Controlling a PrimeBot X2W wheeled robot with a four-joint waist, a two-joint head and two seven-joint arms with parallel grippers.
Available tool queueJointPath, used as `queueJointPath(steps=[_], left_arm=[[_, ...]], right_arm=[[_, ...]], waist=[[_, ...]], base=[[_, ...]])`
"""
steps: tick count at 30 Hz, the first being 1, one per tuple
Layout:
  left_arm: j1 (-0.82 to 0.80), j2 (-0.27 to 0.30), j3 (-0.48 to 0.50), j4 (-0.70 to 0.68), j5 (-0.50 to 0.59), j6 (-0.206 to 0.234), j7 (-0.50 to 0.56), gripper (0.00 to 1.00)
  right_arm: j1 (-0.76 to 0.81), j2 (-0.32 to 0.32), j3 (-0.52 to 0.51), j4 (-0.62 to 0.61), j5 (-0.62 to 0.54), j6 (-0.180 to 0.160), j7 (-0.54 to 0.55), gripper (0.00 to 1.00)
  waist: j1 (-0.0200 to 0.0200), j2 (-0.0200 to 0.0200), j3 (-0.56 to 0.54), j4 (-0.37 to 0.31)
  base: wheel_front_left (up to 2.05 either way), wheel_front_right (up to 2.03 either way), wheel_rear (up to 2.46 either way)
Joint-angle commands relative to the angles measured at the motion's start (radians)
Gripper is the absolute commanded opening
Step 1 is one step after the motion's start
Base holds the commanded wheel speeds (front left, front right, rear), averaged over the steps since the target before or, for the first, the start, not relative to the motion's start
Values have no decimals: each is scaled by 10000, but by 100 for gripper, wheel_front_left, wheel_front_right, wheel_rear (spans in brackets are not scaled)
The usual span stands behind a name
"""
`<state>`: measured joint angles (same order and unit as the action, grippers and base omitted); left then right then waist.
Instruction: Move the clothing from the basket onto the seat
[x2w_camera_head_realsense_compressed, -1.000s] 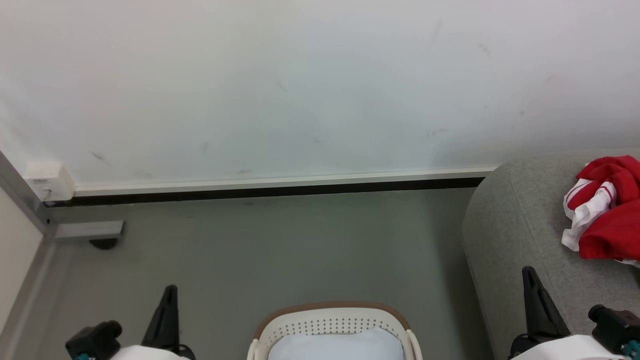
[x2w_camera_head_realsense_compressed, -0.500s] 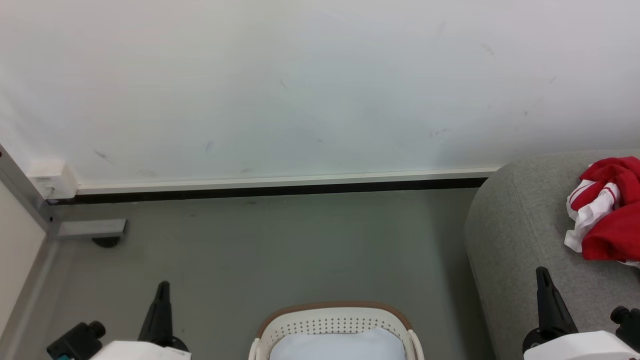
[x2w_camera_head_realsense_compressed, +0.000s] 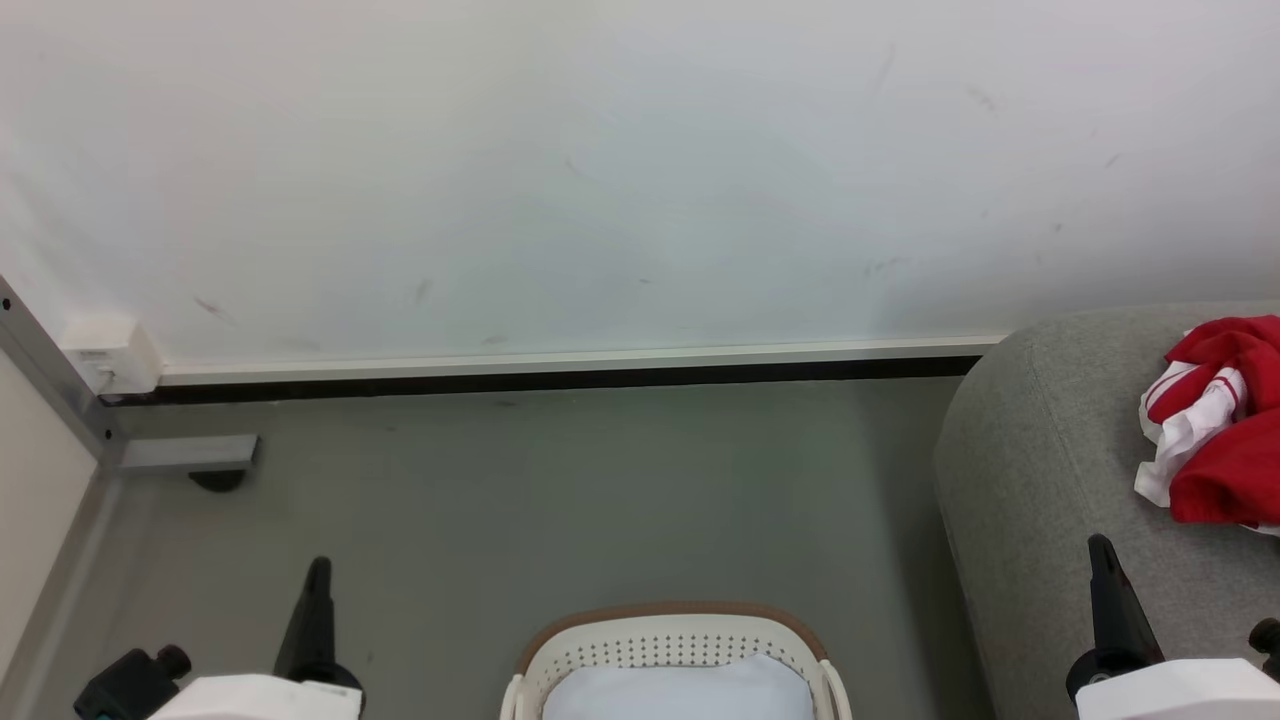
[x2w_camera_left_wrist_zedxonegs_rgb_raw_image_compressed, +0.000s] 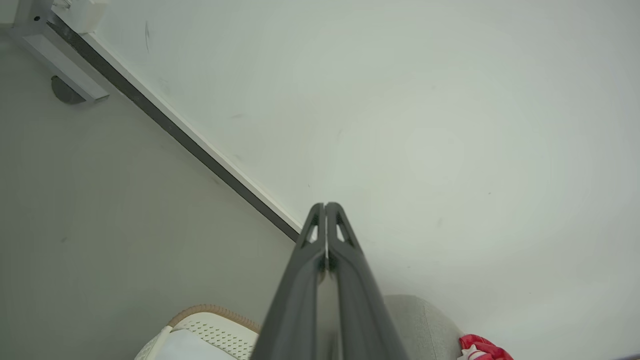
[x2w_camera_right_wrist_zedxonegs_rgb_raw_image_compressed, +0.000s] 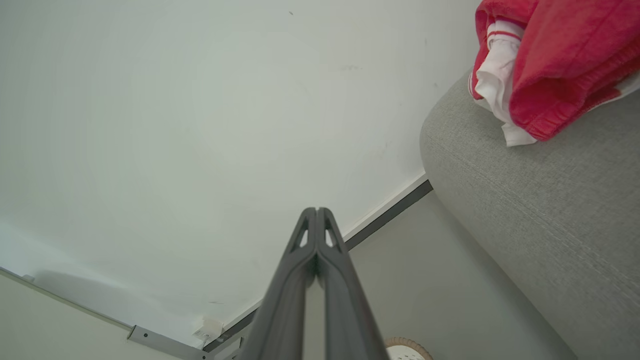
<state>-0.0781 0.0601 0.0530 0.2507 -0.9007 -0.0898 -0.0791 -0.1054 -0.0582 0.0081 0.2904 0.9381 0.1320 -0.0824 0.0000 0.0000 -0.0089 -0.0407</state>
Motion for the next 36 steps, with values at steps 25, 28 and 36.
queueJointPath(steps=[25, 28, 36], left_arm=[[-253, -12, 276, -489, -2824, 186, 759, 0], [-258, -15, 298, -524, -3090, 202, 834, 0], [-269, -27, 361, -605, -3811, 246, 1044, 0]], right_arm=[[-284, -169, -336, -228, 2832, -13, 627, 0], [-282, -186, -357, -236, 3106, -14, 692, 0], [-280, -237, -406, -255, 3862, -15, 831, 0]], waist=[[0, 0, 18, 122], [0, 0, 20, 137], [0, 0, 26, 176]], base=[[0, 0, 0], [0, 0, 0], [0, 0, 0]])
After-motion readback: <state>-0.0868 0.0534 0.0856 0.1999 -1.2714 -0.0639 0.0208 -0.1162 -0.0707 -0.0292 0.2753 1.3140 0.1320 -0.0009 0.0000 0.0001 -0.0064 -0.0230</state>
